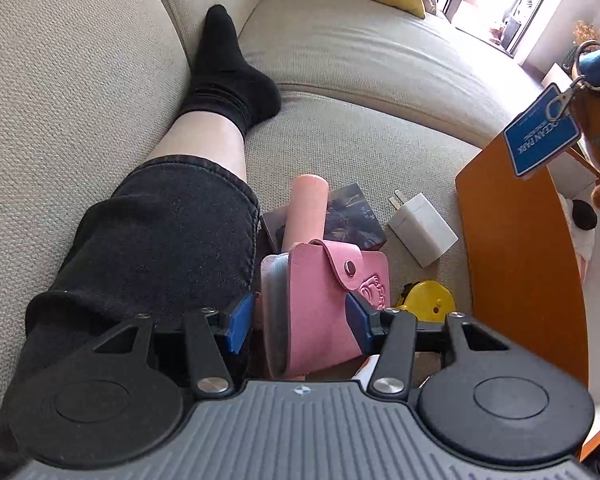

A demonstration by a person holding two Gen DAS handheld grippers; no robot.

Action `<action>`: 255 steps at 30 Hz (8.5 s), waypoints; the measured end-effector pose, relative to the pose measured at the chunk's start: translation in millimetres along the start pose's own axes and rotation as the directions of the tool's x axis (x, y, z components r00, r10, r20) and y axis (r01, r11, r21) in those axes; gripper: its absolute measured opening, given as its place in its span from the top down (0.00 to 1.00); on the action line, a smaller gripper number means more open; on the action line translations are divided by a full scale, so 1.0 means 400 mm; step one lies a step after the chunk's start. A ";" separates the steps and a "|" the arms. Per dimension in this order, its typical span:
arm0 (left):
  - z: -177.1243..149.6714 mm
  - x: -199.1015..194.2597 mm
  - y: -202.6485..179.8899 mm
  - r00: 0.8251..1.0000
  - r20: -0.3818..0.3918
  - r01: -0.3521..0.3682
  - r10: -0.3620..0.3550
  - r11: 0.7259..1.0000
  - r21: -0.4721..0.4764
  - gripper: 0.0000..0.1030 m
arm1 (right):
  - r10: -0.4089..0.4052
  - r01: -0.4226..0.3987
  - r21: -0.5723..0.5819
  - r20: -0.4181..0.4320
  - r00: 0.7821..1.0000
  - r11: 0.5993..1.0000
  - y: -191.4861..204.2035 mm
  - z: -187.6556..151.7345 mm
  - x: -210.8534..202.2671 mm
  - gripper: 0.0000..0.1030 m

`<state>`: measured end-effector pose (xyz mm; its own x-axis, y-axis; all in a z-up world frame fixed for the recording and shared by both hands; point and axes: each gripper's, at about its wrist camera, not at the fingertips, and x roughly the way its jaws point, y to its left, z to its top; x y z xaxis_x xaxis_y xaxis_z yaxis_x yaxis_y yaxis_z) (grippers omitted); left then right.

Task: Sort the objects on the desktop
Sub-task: 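Grasp the pink card wallet with the left gripper while the right carries the bear into the box, then open the right gripper to release the bear inside the box, then lower the pink wallet into the box with the left gripper and release, then move both grippers back to the remaining items on the sofa, then grasp the Vaseline tube with the left gripper while the right grasps the boxed card deck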

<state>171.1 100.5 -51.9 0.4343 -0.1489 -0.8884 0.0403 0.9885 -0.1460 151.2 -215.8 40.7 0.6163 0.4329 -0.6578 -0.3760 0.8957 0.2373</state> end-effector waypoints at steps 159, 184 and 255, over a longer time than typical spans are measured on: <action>-0.037 -0.115 -0.573 0.919 0.116 0.360 -0.376 0.922 0.140 0.74 | -0.175 0.172 0.079 0.029 0.984 0.982 -0.168 -0.263 -0.197 0.88; 0.006 -0.034 -0.056 0.995 0.092 -0.029 0.025 0.999 0.041 0.74 | 0.015 -0.118 -0.285 -0.340 0.940 0.951 0.151 -0.058 0.324 0.62; -0.264 0.008 -0.222 0.967 -0.136 -0.108 0.213 0.834 0.541 0.38 | -0.014 -0.393 -0.642 -0.532 0.846 0.658 0.167 -0.068 0.324 0.41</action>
<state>74.2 9.4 -87.8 0.3062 0.0630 -0.9499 0.4741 0.8552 0.2095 187.0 -102.5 -48.2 0.1586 0.2997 -0.9408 -0.9339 0.3547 -0.0445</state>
